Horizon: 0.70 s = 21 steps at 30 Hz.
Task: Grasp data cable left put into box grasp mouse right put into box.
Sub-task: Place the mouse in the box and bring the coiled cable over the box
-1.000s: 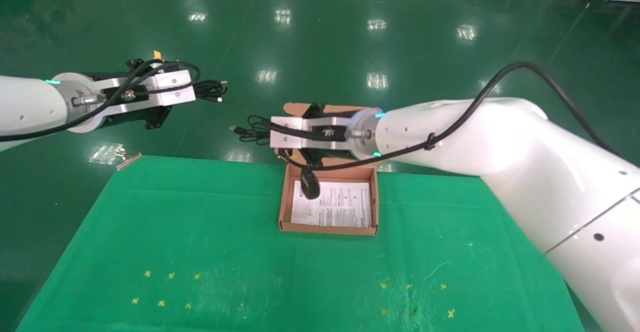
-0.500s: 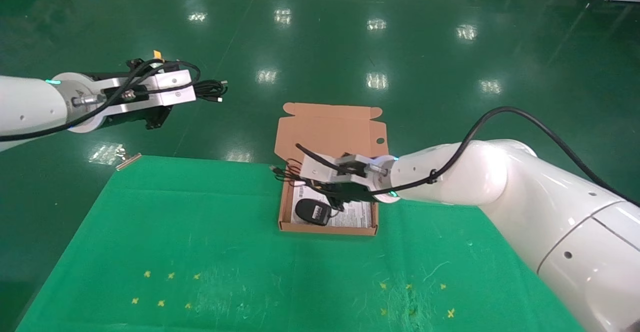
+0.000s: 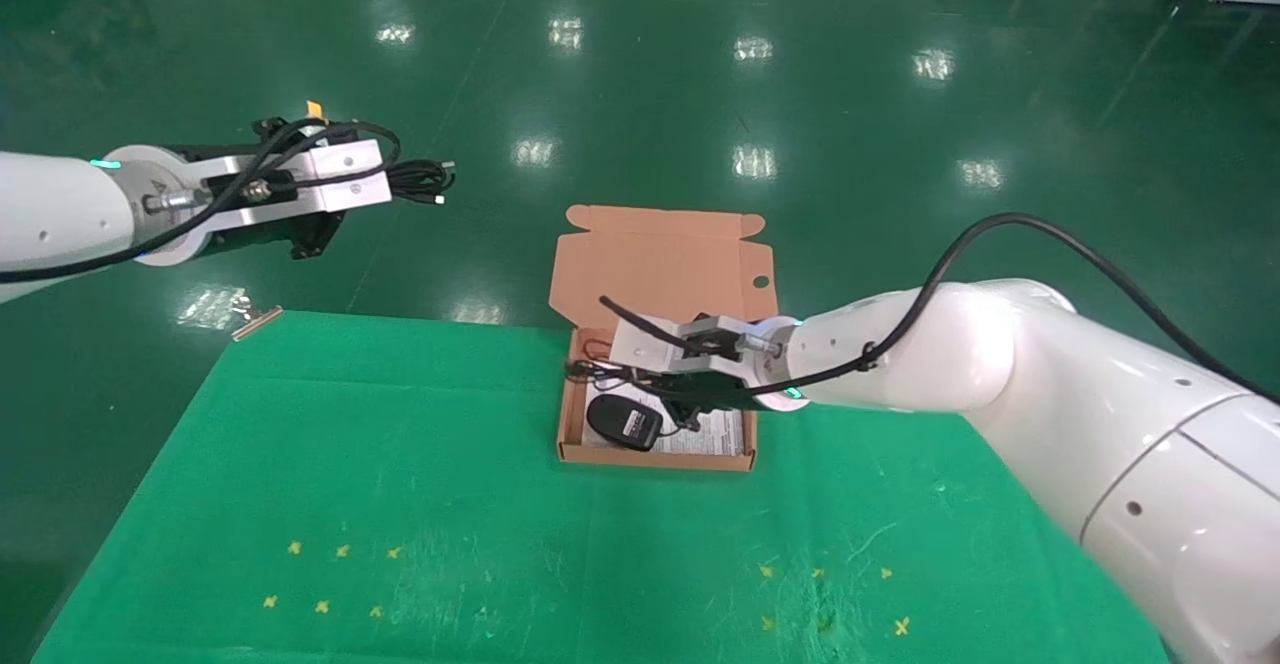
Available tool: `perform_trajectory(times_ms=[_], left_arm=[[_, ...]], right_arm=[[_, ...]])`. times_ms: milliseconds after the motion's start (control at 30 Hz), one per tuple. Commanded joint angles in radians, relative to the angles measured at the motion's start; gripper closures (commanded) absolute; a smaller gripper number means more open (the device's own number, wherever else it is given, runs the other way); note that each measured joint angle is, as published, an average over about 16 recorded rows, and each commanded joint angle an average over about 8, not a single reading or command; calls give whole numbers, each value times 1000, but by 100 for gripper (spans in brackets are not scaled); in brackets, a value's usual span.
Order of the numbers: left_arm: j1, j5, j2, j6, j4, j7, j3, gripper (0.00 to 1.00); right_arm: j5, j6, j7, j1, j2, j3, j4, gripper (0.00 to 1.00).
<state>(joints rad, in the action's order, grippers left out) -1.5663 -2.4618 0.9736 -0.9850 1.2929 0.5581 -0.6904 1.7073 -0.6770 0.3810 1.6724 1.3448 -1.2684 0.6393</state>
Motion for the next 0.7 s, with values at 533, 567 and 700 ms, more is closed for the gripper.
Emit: perform_trajectory(times_ms=[533,567,700], left_arm=[[92,81,110,151,-9,-84,-42,100],[102,87,122,176,-19,-98,-47,100],[135,128,181,274,-83,-167,-73,100]], right_arm=[[35,27,60,63,-149,7,108,0],[41,25,67,68,-168,7,119,0],[73,13,101,88,-247,3,176,0]])
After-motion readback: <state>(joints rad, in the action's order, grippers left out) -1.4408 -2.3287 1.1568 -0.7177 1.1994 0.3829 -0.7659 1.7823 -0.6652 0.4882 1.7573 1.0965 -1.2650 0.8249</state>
